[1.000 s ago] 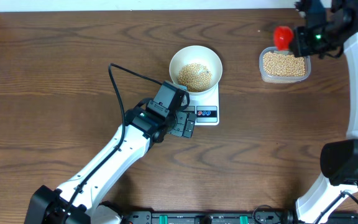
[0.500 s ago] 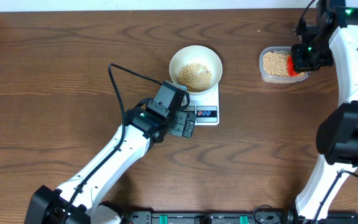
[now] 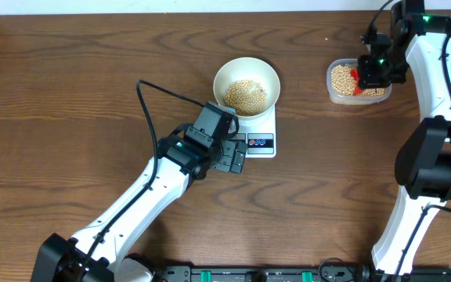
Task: Scoop item into bowl and weigh 50g on scale
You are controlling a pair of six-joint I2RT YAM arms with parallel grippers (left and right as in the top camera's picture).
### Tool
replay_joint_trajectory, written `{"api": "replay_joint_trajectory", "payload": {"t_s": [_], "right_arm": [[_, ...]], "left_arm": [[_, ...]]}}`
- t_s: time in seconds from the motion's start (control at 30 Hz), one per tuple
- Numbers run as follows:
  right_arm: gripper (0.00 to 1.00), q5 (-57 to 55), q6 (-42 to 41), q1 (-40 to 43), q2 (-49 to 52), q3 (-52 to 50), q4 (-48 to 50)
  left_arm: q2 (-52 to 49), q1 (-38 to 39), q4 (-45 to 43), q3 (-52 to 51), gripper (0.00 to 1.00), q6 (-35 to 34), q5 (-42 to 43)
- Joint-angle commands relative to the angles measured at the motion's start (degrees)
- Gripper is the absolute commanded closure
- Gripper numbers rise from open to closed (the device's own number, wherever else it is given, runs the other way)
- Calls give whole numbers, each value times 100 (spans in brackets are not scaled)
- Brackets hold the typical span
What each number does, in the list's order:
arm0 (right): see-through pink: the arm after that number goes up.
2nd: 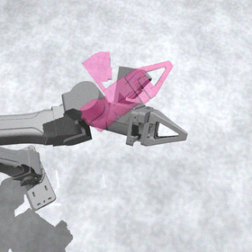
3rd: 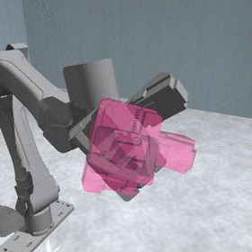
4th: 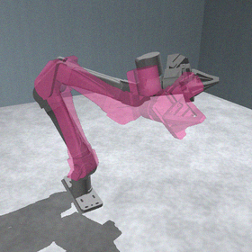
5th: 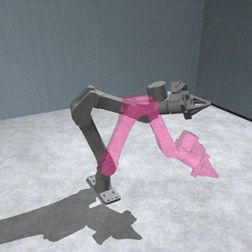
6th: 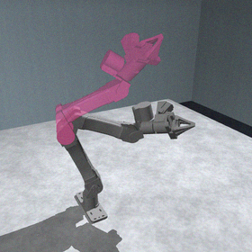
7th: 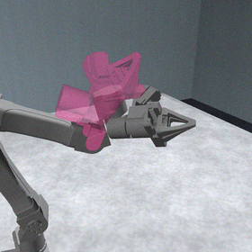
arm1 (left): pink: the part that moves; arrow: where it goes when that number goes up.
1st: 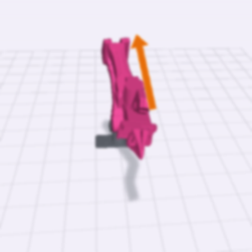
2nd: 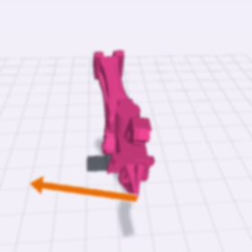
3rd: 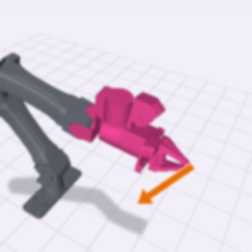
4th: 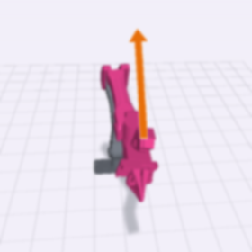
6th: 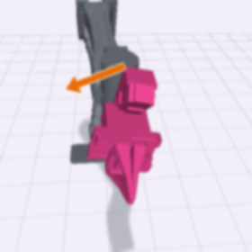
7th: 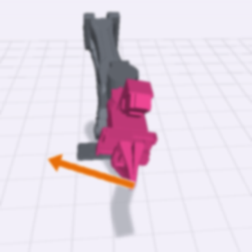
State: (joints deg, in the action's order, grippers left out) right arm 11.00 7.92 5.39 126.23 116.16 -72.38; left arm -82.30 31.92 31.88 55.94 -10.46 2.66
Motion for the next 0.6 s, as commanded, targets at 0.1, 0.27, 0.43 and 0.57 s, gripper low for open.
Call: {"api": "replay_joint_trajectory", "payload": {"t_s": [0.1, 0.27, 0.43, 0.57], "right_arm": [[99, 549, -61, -7, 50, -17, 42], [99, 859, -50, 173, 28, 9, -4], [99, 2087, 472, 684, -11, 9, -201], [99, 2457, 654, 979, -11, 9, -319]], "left_arm": [[44, -13, -4, -44, 0, 31, -72], [44, -13, -4, -44, 0, 33, -72], [44, -13, -4, -44, 0, 31, -72], [44, -13, -4, -44, 0, 33, -72]]}}
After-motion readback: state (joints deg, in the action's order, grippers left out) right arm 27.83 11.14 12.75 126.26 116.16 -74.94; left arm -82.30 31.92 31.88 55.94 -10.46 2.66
